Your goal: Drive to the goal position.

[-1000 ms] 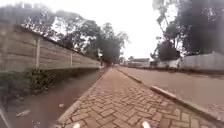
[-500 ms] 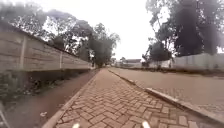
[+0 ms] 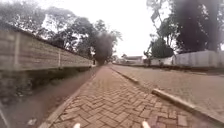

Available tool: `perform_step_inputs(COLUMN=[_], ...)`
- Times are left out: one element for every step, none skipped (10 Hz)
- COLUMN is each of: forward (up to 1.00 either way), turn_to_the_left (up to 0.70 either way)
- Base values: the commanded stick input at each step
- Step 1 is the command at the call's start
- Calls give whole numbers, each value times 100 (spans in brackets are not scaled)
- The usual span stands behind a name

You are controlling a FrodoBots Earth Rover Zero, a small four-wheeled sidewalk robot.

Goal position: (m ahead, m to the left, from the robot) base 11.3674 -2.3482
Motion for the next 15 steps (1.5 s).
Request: perform_step_inputs(forward=[70, 70, 70, 70, 70, 70, 70, 70, 70, 70, 70, 70, 70, 70, 70], turn_to_the_left=[-14, -21, 7, 6, 13, 7, 1, 0, 0, 0, 0, 0, 0, 0, 0])
